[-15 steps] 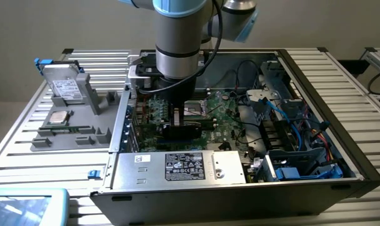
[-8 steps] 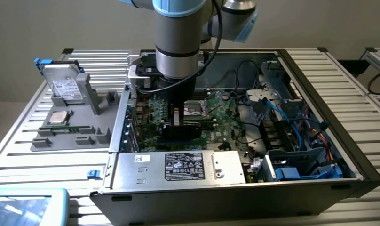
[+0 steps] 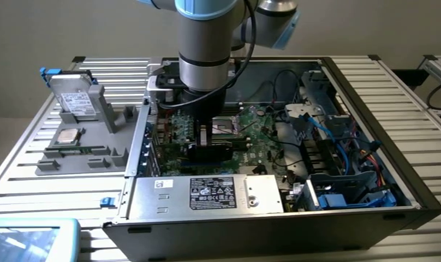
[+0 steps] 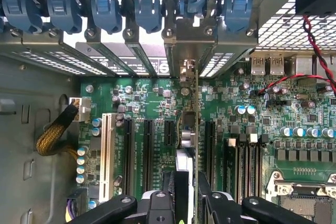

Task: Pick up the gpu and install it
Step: 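Insert the gpu into the slot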

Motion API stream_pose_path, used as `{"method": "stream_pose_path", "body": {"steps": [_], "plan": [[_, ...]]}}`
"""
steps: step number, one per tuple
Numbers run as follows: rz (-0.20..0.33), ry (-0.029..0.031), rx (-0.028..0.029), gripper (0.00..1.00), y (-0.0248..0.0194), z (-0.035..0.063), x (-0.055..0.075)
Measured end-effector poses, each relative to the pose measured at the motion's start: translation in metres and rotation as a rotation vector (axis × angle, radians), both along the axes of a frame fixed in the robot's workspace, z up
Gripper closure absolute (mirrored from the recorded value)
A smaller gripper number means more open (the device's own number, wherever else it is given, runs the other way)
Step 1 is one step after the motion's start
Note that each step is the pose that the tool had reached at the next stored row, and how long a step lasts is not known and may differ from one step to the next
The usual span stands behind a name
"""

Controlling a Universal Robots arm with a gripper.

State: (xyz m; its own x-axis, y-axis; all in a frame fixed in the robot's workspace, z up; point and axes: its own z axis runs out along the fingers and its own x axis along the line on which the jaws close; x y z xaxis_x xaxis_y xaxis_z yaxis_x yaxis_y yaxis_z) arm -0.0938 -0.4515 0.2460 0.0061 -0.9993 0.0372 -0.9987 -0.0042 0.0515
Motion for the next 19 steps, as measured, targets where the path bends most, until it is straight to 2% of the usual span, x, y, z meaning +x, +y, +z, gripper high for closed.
{"method": "stream_pose_path", "body": {"steps": [6, 9, 11, 19], "plan": [[0.000, -0.0007, 0.0004, 0.72, 0.0001, 0.0000, -0.0006], [0.000, -0.0010, 0.0056, 0.72, -0.0001, 0.0001, -0.0007], [0.000, -0.0015, 0.0067, 0.72, -0.0001, 0.0001, -0.0006], [0.000, -0.0014, 0.0067, 0.72, -0.0003, -0.0003, -0.0006]]}}
